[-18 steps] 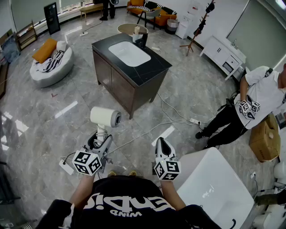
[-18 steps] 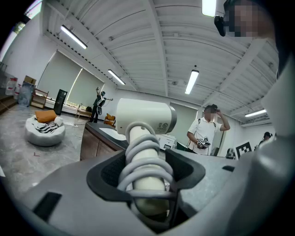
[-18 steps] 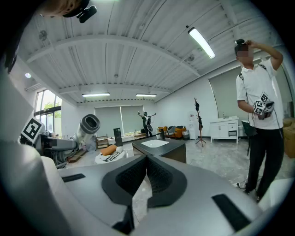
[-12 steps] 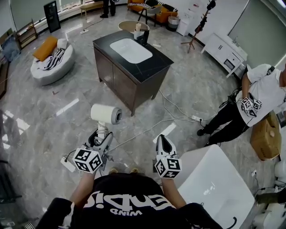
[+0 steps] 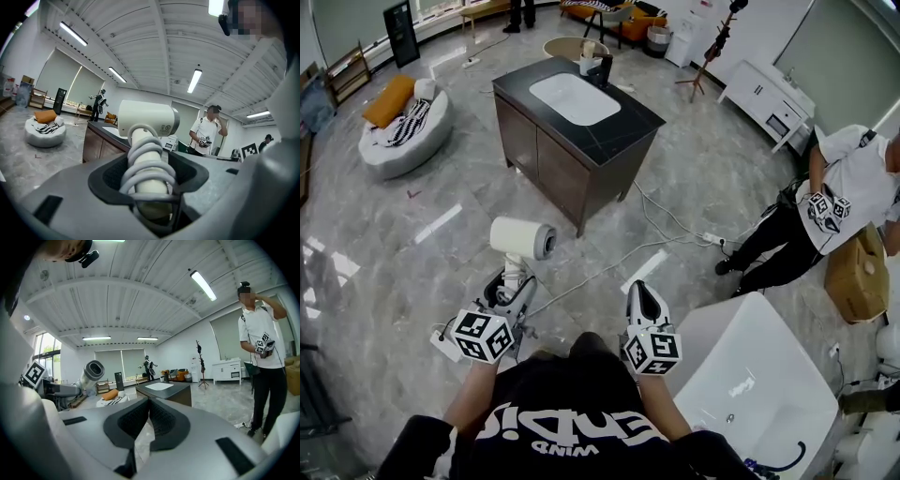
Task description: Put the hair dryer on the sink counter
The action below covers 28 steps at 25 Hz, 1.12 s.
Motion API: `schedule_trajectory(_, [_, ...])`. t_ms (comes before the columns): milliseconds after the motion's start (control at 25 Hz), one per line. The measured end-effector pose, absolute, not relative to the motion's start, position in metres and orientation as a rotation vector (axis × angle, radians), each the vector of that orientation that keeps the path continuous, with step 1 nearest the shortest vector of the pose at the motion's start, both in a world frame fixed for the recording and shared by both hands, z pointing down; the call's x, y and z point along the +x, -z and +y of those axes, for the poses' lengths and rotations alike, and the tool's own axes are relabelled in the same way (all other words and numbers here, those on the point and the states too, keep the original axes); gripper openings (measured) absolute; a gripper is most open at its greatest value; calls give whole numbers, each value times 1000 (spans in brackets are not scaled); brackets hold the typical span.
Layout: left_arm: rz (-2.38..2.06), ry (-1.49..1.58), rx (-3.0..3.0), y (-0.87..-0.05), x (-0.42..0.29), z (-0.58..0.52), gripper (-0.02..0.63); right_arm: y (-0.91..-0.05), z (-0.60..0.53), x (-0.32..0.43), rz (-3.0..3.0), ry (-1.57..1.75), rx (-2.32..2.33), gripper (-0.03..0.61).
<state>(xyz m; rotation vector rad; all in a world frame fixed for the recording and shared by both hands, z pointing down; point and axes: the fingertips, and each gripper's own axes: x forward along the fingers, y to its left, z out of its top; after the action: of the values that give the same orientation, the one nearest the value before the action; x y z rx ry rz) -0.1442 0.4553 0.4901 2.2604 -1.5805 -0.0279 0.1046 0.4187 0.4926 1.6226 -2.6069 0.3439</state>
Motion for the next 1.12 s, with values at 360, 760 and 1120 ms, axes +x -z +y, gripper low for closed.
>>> schedule_trajectory(360, [-1527,6,2328,-493,-145,424,258,-502,396,94,-2593,-364,1674,25])
schedule_trajectory(760, [-1505,-17,2333,-504,-147,339,258,-513,308,80,-2618,-390,1665,25])
schedule_trajectory(1120, [-1482,-43,2320,-494,-136,231,258,-505,203,82,-2609,-432,1641,25])
